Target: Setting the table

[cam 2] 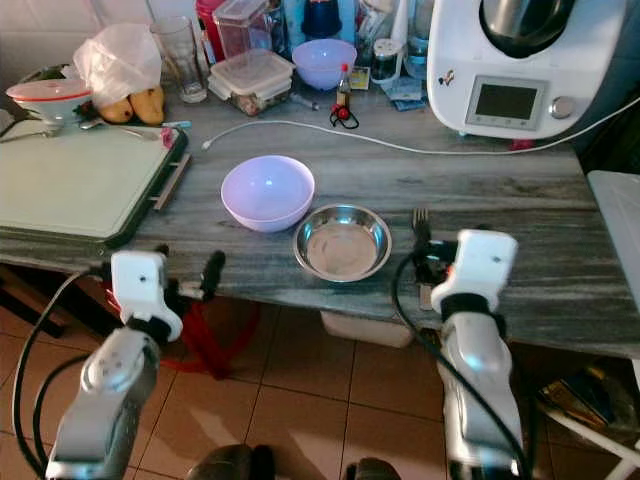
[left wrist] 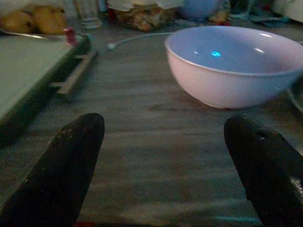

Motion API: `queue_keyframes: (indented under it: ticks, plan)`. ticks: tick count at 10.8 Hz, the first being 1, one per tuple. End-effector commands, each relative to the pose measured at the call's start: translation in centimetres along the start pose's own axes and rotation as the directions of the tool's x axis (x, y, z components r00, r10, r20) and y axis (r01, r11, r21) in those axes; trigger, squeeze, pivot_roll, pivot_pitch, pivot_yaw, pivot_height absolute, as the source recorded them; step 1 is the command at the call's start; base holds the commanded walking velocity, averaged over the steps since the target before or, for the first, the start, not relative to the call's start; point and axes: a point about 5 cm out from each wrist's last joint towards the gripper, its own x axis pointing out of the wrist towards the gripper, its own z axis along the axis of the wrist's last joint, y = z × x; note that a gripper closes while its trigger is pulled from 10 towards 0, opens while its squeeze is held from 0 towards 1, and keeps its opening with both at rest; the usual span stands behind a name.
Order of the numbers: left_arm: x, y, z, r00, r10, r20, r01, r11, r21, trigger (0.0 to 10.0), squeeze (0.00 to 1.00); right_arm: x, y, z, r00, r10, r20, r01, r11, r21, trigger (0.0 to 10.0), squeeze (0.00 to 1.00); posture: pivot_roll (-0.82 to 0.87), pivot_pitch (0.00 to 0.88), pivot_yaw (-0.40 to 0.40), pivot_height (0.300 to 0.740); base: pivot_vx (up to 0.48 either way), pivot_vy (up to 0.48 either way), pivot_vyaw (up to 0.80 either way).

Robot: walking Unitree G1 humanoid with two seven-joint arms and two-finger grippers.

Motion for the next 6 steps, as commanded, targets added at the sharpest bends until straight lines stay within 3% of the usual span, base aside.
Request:
queue_keyframes:
  ticks: [1, 2, 4, 6]
  plan:
    - [0.1, 0.6, -0.2, 1.0, 0.028, -0.007, -0.028, 1.0, 0.003, 10.0, 0.0, -0.6, 0.0, -0.3, 1.0, -0.015, -0.023, 0.015, 1.0, -0.022, 10.0, 0.33, -0.02, 0.013, 0.062, 0.74, 0.0, 0.0, 0.0]
    - [0.2, 0.7, -0.3, 1.0, 0.028, -0.007, -0.028, 1.0, 0.006, 10.0, 0.0, -1.2, 0.0, -0.7, 0.999, -0.009, -0.043, 0.008, 1.0, -0.028, 10.0, 0.0, -0.03, 0.009, 0.063, 0.74, 0.0, 0.0, 0.0]
    - [0.5, 0.3, -0.3, 1.0, 0.024, -0.004, -0.024, 1.0, -0.005, 10.0, 0.0, -1.3, 0.1, -0.9, 0.999, 0.007, -0.054, -0.009, 0.999, -0.041, 10.0, 0.0, -0.03, 0.0, 0.06, 0.74, 0.0, 0.0, 0.0]
    - [0.6, 0.1, -0.5, 1.0, 0.025, -0.006, -0.025, 1.0, -0.012, 10.0, 0.0, -0.5, 1.4, -0.4, 0.997, 0.063, -0.048, -0.064, 0.998, -0.011, 10.0, 0.0, -0.02, 0.0, 0.053, 0.74, 0.0, 0.0, 0.0]
